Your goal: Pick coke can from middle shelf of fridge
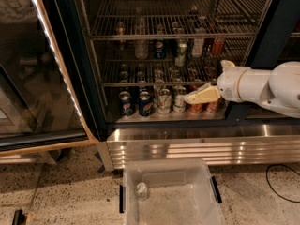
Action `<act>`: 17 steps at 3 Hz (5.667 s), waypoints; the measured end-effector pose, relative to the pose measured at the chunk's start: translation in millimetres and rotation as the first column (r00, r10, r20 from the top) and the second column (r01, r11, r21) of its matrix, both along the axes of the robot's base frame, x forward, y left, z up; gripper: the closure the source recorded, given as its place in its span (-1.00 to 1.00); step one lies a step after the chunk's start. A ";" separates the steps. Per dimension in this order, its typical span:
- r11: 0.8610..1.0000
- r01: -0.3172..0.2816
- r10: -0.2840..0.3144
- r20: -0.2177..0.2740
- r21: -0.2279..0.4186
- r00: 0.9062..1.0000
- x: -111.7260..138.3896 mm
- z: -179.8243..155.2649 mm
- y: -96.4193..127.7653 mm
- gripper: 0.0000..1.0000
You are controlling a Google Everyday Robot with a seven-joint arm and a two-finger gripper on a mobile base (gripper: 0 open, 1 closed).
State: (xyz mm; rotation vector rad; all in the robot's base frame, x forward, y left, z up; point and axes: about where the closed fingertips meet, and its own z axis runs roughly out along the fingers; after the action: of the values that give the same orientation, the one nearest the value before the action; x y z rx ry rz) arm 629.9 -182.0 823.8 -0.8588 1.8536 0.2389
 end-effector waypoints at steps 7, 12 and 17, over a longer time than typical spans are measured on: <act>0.926 0.377 -0.371 0.275 0.033 0.887 166.0 -39.8 -57.9 -1.00; 0.866 0.405 -0.495 0.386 0.293 0.778 231.2 -11.7 -64.1 -1.00; 0.761 0.523 -0.644 0.349 0.385 0.681 268.1 -26.8 -103.7 -0.62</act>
Offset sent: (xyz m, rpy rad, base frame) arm 0.1076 -0.0370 -0.0094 -0.0330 -0.0845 -0.0874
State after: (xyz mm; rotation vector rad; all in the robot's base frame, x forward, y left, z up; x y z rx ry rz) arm 898.1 -285.7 797.0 -0.0753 1.4987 -0.1361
